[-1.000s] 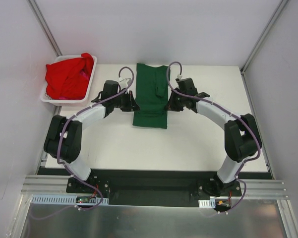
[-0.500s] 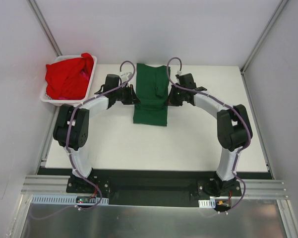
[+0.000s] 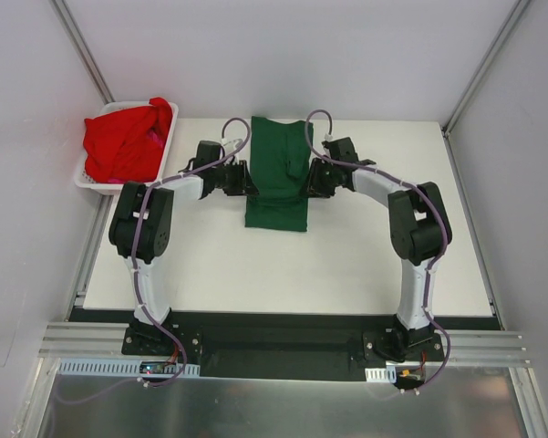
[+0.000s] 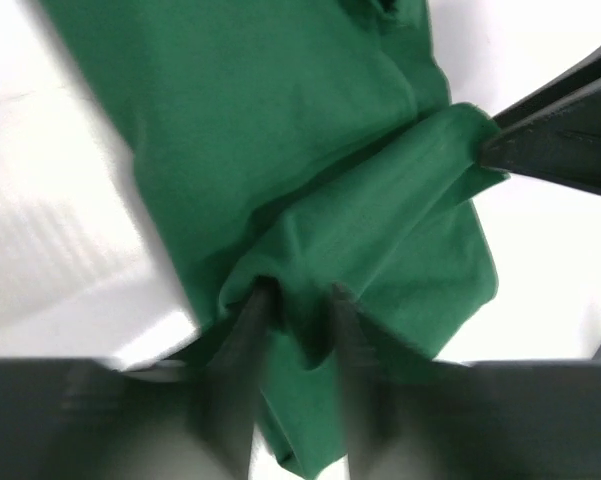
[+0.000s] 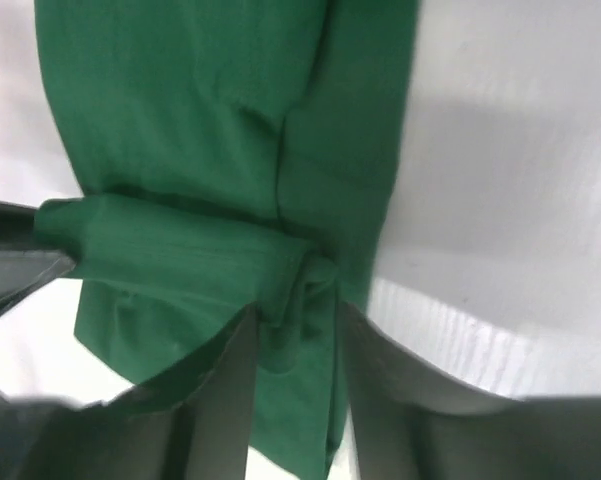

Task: Fold and stack the t-shirts
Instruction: Fold the tshirt

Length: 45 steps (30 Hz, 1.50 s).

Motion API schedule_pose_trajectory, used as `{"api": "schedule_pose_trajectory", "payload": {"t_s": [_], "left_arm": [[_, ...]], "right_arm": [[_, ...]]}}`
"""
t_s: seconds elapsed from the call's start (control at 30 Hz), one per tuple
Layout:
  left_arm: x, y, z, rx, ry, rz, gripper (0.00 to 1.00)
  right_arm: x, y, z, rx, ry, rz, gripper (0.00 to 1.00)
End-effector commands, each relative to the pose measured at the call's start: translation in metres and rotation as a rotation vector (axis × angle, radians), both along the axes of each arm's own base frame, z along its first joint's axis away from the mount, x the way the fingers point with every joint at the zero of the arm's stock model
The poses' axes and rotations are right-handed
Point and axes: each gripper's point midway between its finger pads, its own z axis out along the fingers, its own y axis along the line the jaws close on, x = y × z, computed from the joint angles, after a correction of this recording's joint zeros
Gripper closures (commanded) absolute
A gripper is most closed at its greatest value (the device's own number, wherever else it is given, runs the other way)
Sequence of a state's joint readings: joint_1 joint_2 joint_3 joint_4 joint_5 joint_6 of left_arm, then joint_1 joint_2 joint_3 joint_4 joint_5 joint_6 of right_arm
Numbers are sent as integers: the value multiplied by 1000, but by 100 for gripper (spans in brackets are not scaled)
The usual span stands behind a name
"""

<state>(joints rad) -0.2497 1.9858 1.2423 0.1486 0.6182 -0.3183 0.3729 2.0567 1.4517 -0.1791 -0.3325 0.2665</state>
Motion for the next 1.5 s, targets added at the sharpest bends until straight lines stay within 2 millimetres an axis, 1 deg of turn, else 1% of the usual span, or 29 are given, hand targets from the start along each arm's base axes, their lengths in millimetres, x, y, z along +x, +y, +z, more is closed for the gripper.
{"api": "schedule_pose_trajectory", "payload": {"t_s": [0.0, 0.1, 0.17, 0.2, 0.27, 0.3, 0.33, 0.4, 0.43, 0.47, 0.53, 0.57, 0.63, 0.67, 0.7, 0.73, 0.77, 0.83, 0.87, 0.9, 0.93, 0.97, 1.03, 1.07, 1.13, 1.17, 1.23, 1.27, 1.47], "left_arm": [[22, 9, 19, -13, -86, 15, 60], [24, 9, 29, -25, -106, 18, 50], [25, 9, 41, -32, -129, 19, 40], [26, 9, 46, -38, -138, 17, 38], [26, 10, 61, -52, -161, 19, 35], [25, 10, 65, -55, -168, 20, 35], [23, 10, 76, -64, -185, 18, 34], [18, 10, 91, -79, -208, 12, 33], [15, 9, 97, -85, -214, 9, 33], [11, 9, 101, -96, -215, 5, 33], [2, 8, 114, -112, -232, -7, 35], [-2, 9, 118, -117, -236, -11, 36], [-16, 7, 126, -130, -243, -31, 40], [-21, 6, 126, -131, -248, -45, 45], [-31, 5, 124, -130, -243, -59, 56], [-38, 1, 120, -110, -254, -79, 66], [-46, -1, 109, -86, -239, -88, 77], [-52, -2, 96, -34, -238, -86, 100], [-62, -9, 86, -20, -224, -108, 100], [-65, -12, 78, -7, -211, -117, 100], [-68, -16, 72, 6, -208, -128, 100], [-74, -24, 63, 27, -204, -149, 100], [-80, -35, 49, 55, -193, -185, 100], [-86, -47, 40, 71, -186, -212, 100], [-90, -56, 32, 92, -185, -238, 100], [-89, -61, 24, 112, -179, -240, 100], [-92, -70, 16, 128, -179, -260, 100], [-88, -73, 9, 138, -175, -261, 100], [-76, -82, -7, 169, -177, -256, 100]], "right_arm": [[27, -15, 19, -5, -87, -21, 47], [28, -18, 28, -6, -110, -23, 39], [28, -21, 33, -4, -121, -25, 36], [29, -22, 43, 0, -141, -24, 35], [27, -24, 50, 3, -155, -23, 35], [26, -25, 53, 4, -162, -20, 35], [25, -25, 62, 10, -177, -18, 34], [19, -27, 65, 7, -177, -8, 34], [16, -27, 75, 13, -194, -6, 34], [11, -30, 72, 7, -188, -7, 33], [5, -34, 76, -7, -201, -8, 33], [2, -37, 87, -7, -225, -15, 32], [-6, -46, 85, -28, -221, -32, 31], [-9, -51, 96, -22, -242, -44, 31], [-15, -57, 90, -34, -228, -54, 31], [-18, -59, 93, -32, -234, -60, 31], [-20, -66, 101, -32, -251, -76, 30], [-30, -73, 97, -37, -239, -89, 30], [-31, -77, 98, -38, -242, -98, 30], [-35, -78, 106, -31, -261, -100, 32], [-40, -81, 102, -37, -250, -103, 37], [-42, -83, 103, -43, -254, -107, 39], [-49, -87, 103, -52, -252, -111, 43], [-52, -89, 101, -60, -248, -111, 44], [-57, -92, 104, -65, -256, -117, 44], [-61, -95, 98, -71, -245, -121, 44], [-65, -98, 99, -72, -248, -125, 39], [-68, -99, 97, -76, -244, -128, 38], [-79, -106, 96, -85, -242, -139, 35]]}}
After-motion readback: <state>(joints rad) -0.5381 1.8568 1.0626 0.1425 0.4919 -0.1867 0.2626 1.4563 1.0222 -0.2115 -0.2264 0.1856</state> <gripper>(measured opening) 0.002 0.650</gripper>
